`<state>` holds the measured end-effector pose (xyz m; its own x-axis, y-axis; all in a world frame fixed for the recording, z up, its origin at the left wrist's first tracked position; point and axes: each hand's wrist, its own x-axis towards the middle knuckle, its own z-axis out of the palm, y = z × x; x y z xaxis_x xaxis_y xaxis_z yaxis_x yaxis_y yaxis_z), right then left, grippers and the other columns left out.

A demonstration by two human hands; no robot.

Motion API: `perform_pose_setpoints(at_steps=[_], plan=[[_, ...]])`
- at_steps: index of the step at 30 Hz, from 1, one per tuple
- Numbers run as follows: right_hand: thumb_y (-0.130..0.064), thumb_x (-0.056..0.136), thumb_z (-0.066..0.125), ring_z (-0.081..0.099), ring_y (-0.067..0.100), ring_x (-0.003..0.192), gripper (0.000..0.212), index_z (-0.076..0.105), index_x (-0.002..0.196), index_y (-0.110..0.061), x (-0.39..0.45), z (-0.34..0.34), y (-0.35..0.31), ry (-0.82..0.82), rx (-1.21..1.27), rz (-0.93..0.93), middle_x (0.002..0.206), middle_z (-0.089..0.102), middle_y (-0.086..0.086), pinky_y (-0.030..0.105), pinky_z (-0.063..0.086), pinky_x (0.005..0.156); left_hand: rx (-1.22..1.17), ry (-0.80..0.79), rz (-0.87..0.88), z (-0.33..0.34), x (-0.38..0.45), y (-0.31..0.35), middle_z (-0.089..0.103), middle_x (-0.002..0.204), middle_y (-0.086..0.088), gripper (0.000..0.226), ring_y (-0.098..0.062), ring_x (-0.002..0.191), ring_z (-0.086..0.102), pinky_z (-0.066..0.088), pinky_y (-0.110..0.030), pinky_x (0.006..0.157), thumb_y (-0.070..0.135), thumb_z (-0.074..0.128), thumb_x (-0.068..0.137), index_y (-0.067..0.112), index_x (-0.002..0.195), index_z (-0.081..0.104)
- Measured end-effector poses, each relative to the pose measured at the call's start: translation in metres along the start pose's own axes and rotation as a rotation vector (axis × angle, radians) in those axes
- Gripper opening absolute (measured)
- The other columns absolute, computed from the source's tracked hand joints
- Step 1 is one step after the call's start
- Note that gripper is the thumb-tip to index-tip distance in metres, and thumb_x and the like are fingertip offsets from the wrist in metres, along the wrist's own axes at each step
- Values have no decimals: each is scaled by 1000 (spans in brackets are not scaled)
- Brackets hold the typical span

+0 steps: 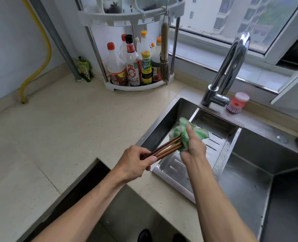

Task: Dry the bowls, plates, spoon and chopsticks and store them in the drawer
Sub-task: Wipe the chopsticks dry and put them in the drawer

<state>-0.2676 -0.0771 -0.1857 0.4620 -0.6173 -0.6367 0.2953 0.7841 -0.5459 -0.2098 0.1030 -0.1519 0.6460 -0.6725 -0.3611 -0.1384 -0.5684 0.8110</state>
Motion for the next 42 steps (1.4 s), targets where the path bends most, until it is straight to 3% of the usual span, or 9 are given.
perform_pose_setpoints(at_steps=[2, 8, 13, 17, 20, 25, 31, 37, 42], plan=[[-9, 86, 76, 73, 27, 62, 25, 62, 104, 1, 1, 7, 2, 102, 19, -66, 78, 74, 16, 48, 61, 55, 37, 25, 23, 5, 1, 1, 63, 59, -1, 25, -12, 46, 50, 44, -28, 48, 28, 65, 95, 13, 76, 71], [-4, 90, 70, 72, 23, 70, 10, 68, 100, -1, -22, 16, 44, -8, -52, -61, 88, 72, 13, 41, 62, 66, 224, 87, 94, 8, 10, -3, 64, 69, -8, 35, -27, 68, 62, 51, -46, 66, 36, 53, 102, 9, 83, 65], [-7, 88, 73, 71, 32, 89, 25, 68, 110, 3, -34, 23, 61, -35, -110, -49, 106, 72, 21, 50, 59, 84, 104, 134, 107, 1, 5, -3, 62, 60, 4, 28, -18, 58, 61, 52, -42, 62, 38, 57, 99, 16, 86, 70], [-14, 88, 74, 73, 31, 75, 23, 66, 103, 1, -31, 26, 42, -15, -93, -37, 95, 73, 19, 52, 61, 70, 80, 94, 64, -8, -3, -12, 64, 59, -4, 29, -15, 50, 53, 47, -37, 57, 34, 58, 99, 16, 82, 72], [-12, 89, 73, 74, 34, 82, 23, 64, 105, 2, -19, 33, 26, -20, -60, -117, 99, 73, 22, 61, 58, 78, -94, 27, 20, -12, -13, -14, 60, 58, 1, 23, -6, 41, 45, 38, -24, 46, 29, 60, 99, 13, 86, 72], [-9, 94, 64, 70, 30, 81, 15, 68, 104, 0, -64, 25, 83, -235, -318, 23, 91, 73, 15, 39, 57, 70, -78, 104, -47, -18, -12, -12, 58, 55, 3, 35, -4, 37, 45, 37, -23, 47, 24, 59, 99, 17, 65, 60], [-14, 96, 62, 69, 37, 88, 24, 63, 110, 6, -55, 26, 67, -258, -311, 26, 100, 69, 22, 60, 56, 86, -6, 167, -109, -17, -76, -34, 55, 53, 11, 39, 2, 39, 48, 36, -18, 48, 31, 55, 102, 25, 63, 54], [-5, 96, 62, 73, 29, 85, 11, 71, 91, -8, -135, -2, 144, -415, -648, -66, 86, 76, 8, 40, 60, 77, 5, 461, -242, -3, -126, -46, 66, 74, -4, 35, -16, 65, 63, 43, -27, 56, 25, 52, 102, 13, 71, 62], [-7, 99, 57, 69, 43, 100, 20, 59, 114, 7, -129, -4, 149, -437, -493, 32, 110, 69, 28, 61, 55, 89, -45, 474, -286, 14, -200, -59, 59, 60, 8, 37, 1, 43, 48, 35, -14, 44, 33, 51, 103, 24, 68, 57]])
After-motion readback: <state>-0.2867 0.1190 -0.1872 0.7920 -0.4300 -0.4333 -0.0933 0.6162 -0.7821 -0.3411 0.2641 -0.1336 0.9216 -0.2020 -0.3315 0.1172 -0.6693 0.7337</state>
